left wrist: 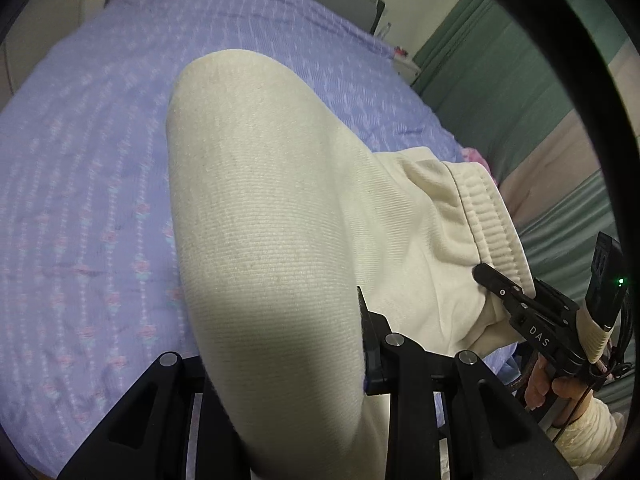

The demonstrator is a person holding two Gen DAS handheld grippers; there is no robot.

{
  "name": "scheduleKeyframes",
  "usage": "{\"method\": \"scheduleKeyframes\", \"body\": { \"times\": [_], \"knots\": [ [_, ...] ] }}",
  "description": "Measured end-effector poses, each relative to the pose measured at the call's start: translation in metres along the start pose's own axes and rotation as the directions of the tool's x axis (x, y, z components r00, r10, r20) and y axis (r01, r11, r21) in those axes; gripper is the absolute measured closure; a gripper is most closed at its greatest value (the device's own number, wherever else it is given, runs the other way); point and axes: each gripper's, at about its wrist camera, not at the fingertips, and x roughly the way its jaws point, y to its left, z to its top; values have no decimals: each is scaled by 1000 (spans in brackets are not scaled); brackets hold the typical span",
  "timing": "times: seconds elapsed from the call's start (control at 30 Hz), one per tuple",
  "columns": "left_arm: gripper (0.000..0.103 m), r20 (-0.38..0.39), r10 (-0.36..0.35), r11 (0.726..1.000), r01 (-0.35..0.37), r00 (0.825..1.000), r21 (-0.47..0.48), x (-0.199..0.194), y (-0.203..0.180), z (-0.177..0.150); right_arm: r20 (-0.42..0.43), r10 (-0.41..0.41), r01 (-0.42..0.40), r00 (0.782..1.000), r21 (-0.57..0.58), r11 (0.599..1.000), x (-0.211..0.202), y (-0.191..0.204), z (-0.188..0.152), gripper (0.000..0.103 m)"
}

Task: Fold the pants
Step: 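Lift the folded pants by the waistband with the right gripper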

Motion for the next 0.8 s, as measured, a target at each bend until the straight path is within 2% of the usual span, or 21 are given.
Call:
{"method": "scheduleKeyframes", "body": {
  "times": [0.13,0.2,0.3,0.4,0.47,0.63,0.8],
  "knots": [
    [74,60,-2,1000,2,998,1,-44,27,-14,39,2,-1,999,-30,1000,-20,36,2,77],
    [74,74,-15,1000,16,997,-6,-50,33,-15,50,-9,12,999,-43,999,-28,58,2,77],
    [74,67,-35,999,35,997,-2,-67,58,-21,61,-42,45,997,-50,998,-44,96,-3,77],
    [74,47,-23,1000,22,999,8,-89,81,-27,62,-56,58,996,-36,998,-53,131,-8,77],
    [74,36,-2,1000,1,999,8,-101,93,-30,49,-40,41,998,-31,999,-54,152,-11,77],
    [74,28,57,998,-57,998,-14,-134,139,-50,31,45,-42,998,-100,994,-46,206,-18,77],
    [74,1,123,992,-123,992,-40,-161,195,-70,-19,101,-103,995,-133,986,-47,219,-15,77]
  ]
}}
